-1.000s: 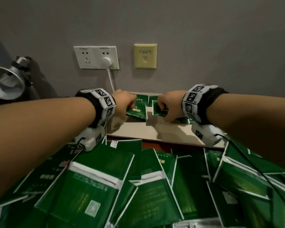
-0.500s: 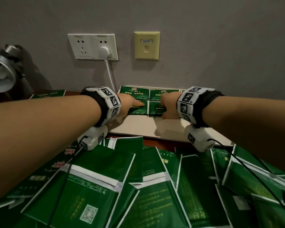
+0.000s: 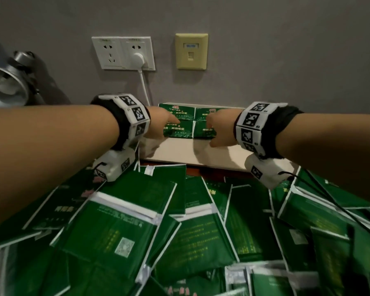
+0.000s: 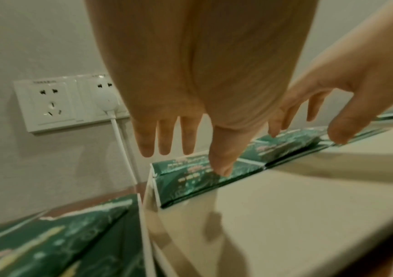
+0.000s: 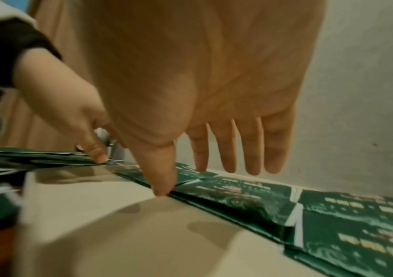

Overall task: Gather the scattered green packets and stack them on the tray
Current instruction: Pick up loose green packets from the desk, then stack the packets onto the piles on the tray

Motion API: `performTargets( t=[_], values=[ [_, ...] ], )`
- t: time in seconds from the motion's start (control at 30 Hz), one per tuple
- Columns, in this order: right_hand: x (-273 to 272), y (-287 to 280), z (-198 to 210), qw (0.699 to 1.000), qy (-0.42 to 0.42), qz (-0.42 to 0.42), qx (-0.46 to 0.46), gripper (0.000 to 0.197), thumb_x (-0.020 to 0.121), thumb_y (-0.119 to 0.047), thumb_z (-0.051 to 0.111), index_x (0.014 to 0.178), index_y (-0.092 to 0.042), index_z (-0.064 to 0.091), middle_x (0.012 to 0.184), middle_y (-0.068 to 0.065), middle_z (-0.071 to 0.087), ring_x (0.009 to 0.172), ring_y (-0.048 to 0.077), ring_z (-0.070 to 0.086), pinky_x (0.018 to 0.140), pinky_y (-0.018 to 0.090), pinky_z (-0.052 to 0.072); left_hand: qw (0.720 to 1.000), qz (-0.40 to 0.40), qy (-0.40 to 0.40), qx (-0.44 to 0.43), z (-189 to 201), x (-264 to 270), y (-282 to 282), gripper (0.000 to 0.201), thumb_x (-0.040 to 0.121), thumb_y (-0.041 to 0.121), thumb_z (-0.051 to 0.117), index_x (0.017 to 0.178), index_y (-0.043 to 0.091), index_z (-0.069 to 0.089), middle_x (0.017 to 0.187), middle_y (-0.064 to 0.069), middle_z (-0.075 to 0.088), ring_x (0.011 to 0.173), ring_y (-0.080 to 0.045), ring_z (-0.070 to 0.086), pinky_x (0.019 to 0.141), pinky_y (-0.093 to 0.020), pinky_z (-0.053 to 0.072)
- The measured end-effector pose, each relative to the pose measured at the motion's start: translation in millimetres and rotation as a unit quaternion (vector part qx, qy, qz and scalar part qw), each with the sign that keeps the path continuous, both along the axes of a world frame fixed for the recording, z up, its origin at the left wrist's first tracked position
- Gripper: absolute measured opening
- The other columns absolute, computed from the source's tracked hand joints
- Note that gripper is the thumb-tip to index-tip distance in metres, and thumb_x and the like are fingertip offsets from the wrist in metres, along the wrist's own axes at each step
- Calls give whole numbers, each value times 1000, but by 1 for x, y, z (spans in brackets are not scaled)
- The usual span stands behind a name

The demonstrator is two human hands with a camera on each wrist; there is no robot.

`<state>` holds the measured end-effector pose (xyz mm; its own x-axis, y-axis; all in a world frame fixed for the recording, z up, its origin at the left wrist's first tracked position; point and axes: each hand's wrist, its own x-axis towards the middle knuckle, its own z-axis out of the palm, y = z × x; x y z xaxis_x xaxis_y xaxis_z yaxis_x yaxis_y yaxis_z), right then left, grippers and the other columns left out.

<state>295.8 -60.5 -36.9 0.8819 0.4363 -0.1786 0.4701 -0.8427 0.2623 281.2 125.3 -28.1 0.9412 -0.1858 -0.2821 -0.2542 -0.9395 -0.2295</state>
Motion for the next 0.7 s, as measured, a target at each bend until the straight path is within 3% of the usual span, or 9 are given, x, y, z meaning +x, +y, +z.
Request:
performTargets(
  t=[0.1, 0.17, 0.23, 0.3, 0.37, 0.47, 0.53, 0.6, 0.7],
  values=[
    [-50, -2, 15, 997, 34, 62, -30, 41, 90, -42, 60, 119, -13, 62, 113, 5, 66, 102, 26, 61, 80, 32, 51, 1000, -10, 1, 14, 26, -42, -10, 52, 94, 20, 59, 143, 24, 43, 146, -2, 45, 128, -22, 47, 100, -30, 39],
    [-88, -7, 19, 993, 67, 91, -41, 41, 88, -46, 62, 115, -15, 63, 109, 4, 66, 96, 23, 61, 69, 26, 43, 999, -27, 17, 11, 35, -75, -20, 45, 93, 24, 60, 137, 22, 51, 136, -1, 54, 118, -20, 53, 94, -27, 42],
    [-122, -11, 19, 988, 101, 115, -36, 48, 84, -50, 67, 118, -17, 58, 112, 3, 63, 92, 21, 57, 70, 25, 39, 998, -37, 47, 25, 36, -109, -30, 40, 93, 31, 61, 131, 22, 55, 128, 1, 59, 111, -18, 57, 92, -27, 45],
    [-153, -14, 12, 983, 117, 139, -27, 63, 79, -53, 71, 126, -17, 50, 119, 4, 59, 99, 22, 57, 74, 25, 40, 995, -39, 66, 57, 31, -144, -37, 41, 91, 41, 60, 126, 19, 58, 120, -2, 62, 105, -20, 59, 87, -29, 48],
    [-177, -13, 0, 981, 109, 159, -33, 71, 75, -56, 74, 127, -17, 47, 119, 5, 59, 103, 25, 60, 74, 26, 41, 993, -24, 87, 79, 20, -175, -36, 51, 88, 50, 61, 126, 16, 57, 118, -5, 62, 101, -22, 59, 83, -29, 48],
    [-202, -10, -11, 980, 94, 174, -38, 62, 75, -59, 68, 120, -19, 53, 108, 4, 64, 89, 25, 62, 69, 28, 46, 989, 16, 126, 80, -2, -218, -22, 89, 79, 59, 66, 148, 15, 30, 144, -9, 43, 126, -26, 48, 102, -36, 43],
    [-214, -8, -8, 980, 78, 174, -51, 40, 85, -49, 61, 112, -19, 61, 98, 3, 67, 83, 25, 62, 65, 26, 43, 992, 17, 110, 57, -12, -240, -11, 95, 81, 55, 67, 151, 13, 19, 152, -11, 32, 135, -28, 39, 109, -39, 37],
    [-223, -7, -4, 981, 59, 164, -82, 27, 90, -34, 57, 110, -18, 64, 89, 2, 65, 79, 25, 62, 59, 27, 43, 996, 18, 84, 13, -15, -254, -6, 82, 85, 50, 64, 148, 12, 27, 149, -10, 36, 133, -27, 41, 109, -38, 38],
    [-234, -10, -1, 979, 29, 158, -123, 30, 93, -17, 51, 120, -18, 61, 88, 1, 62, 77, 23, 60, 54, 26, 44, 996, 40, 71, -43, -8, -270, -2, 61, 89, 42, 61, 142, 17, 41, 140, -5, 50, 124, -24, 50, 103, -38, 43]
  ],
)
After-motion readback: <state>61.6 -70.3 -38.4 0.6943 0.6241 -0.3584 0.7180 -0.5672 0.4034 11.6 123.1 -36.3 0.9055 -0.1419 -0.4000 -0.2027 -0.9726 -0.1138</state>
